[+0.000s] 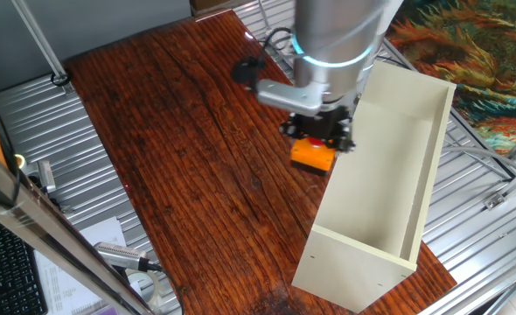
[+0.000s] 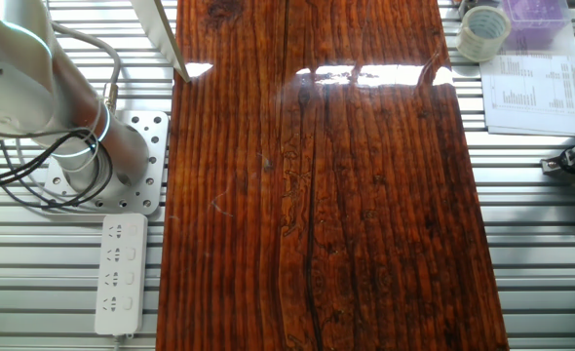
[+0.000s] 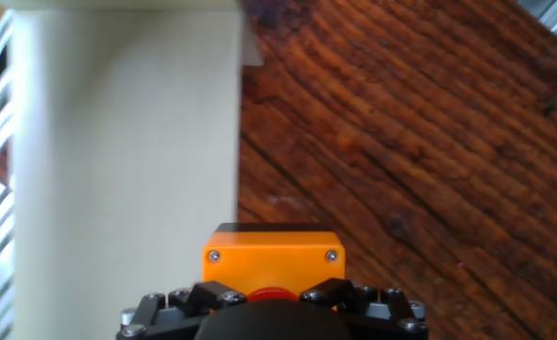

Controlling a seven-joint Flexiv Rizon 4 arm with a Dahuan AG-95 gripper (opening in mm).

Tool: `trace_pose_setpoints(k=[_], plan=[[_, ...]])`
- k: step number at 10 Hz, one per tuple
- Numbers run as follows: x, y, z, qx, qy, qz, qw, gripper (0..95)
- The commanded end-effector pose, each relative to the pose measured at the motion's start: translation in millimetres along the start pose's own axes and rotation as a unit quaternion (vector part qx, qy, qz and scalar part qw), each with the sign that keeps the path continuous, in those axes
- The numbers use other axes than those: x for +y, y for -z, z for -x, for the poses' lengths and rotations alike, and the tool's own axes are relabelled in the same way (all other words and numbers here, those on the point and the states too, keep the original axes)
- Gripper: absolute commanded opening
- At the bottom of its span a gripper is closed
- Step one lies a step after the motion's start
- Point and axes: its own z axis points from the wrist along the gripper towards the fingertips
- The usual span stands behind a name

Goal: Take the object down from the shelf

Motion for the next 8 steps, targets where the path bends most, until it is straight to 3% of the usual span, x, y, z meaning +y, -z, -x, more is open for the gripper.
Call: trace_pose_setpoints(k=[1,3,6,8], plan=[[-10.3,-1.8,-5.8,-0.010,0.001,-0.001,1.0000,0.0],[-22.3,-3.7,-3.7,-0.014,-0.010,-0.003,0.9999,0.0],[-22.8,-2.6,-1.1,-0.011,-0.094,-0.001,0.9955,0.0],[-22.8,-2.6,-1.1,-0.021,-0.129,-0.007,0.9913,0.0]])
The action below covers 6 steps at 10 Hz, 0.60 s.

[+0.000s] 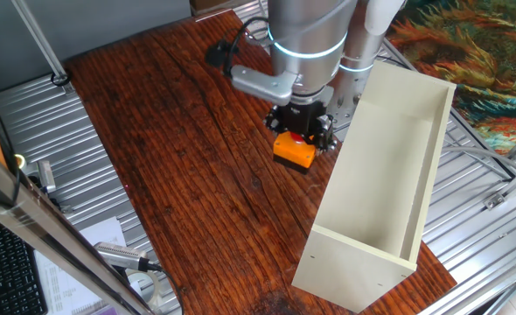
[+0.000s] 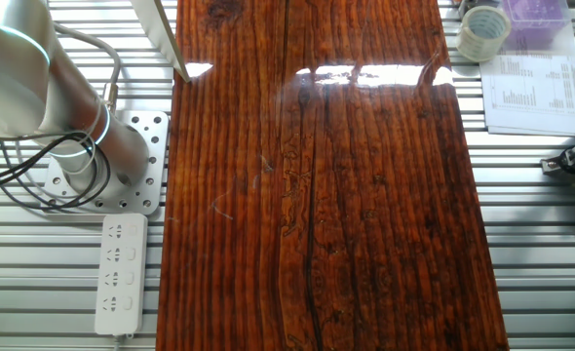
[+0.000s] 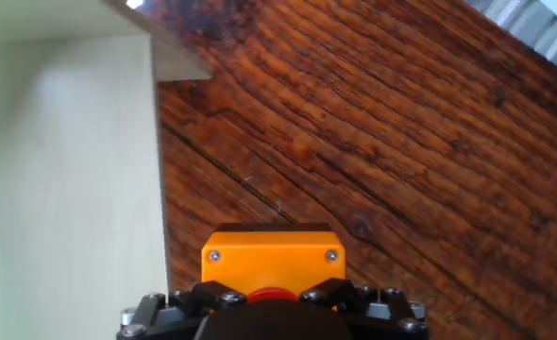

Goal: Take the object down from the shelf

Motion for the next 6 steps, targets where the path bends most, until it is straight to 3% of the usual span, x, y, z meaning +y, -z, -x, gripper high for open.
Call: trace_pose_setpoints(k=[1,2,4,6], plan=[[-0.4,-0.6,-1.3,-0.007,-0.062,-0.010,0.9980,0.0],[-0.4,-0.6,-1.3,-0.007,-0.065,-0.023,0.9976,0.0],[-0.4,-0.6,-1.3,-0.012,-0.054,-0.027,0.9981,0.0],[-28.9,-8.3,-11.6,-0.013,-0.036,-0.026,0.9989,0.0]])
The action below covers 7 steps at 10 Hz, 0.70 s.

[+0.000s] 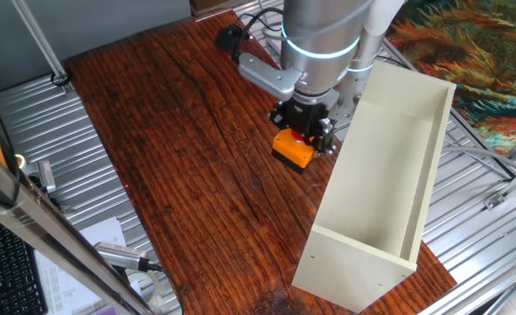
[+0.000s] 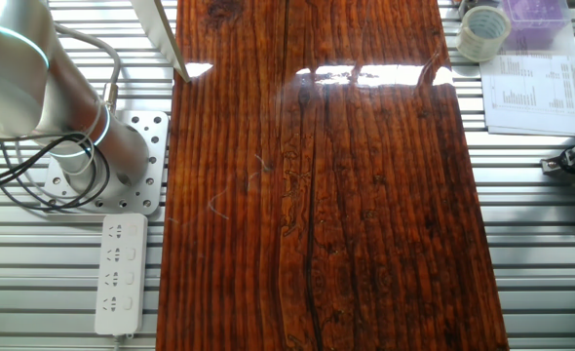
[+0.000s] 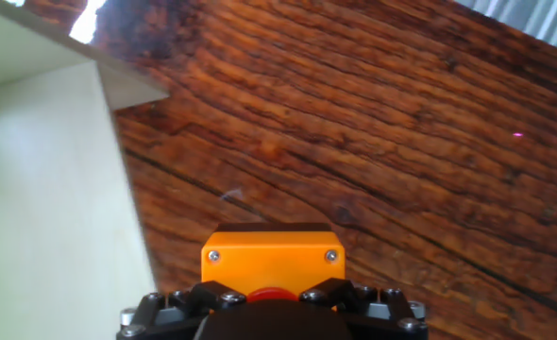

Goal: Take the object down from the shelf

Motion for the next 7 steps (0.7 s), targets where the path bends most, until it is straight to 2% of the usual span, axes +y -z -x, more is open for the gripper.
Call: trace_pose_setpoints(k=[1,4,7], plan=[[-29.2,-11.1,-8.9,-0.008,0.041,0.010,0.9991,0.0],[-60.6,-26.2,-9.4,-0.014,0.053,0.014,0.9984,0.0],[-75.7,-31.5,-2.9,-0.014,0.054,0.015,0.9983,0.0]])
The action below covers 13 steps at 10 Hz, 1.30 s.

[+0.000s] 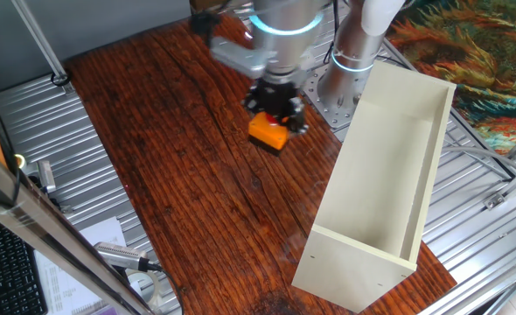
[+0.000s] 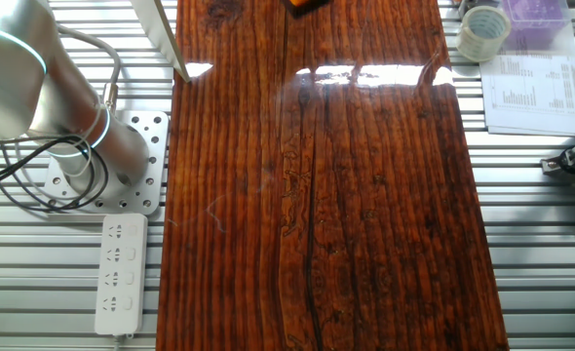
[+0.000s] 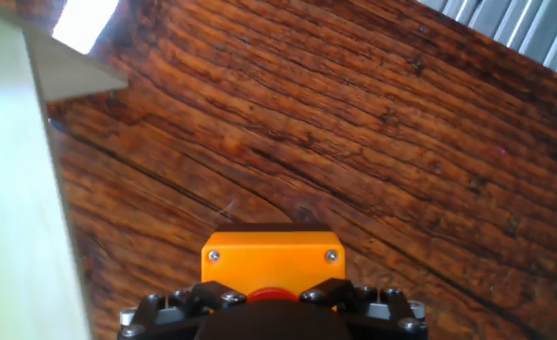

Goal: Take the object down from the shelf

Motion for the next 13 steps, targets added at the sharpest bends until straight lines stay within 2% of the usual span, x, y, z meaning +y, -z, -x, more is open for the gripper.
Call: trace_pose_setpoints(k=[1,4,6,7,8,10,13], plan=[[-4.8,-1.5,-0.2,-0.003,-0.002,-0.002,1.0000,0.0],[-10.9,-5.4,4.9,-0.004,-0.007,-0.002,1.0000,0.0],[-10.9,-5.4,4.9,-0.017,-0.062,0.017,0.9978,0.0],[-10.9,-5.4,4.9,-0.014,-0.109,0.019,0.9938,0.0],[-10.9,-5.4,4.9,-0.015,-0.131,0.015,0.9911,0.0],[-10.9,-5.4,4.9,-0.015,-0.144,0.016,0.9894,0.0],[-10.9,-5.4,4.9,-0.015,-0.131,0.011,0.9912,0.0]])
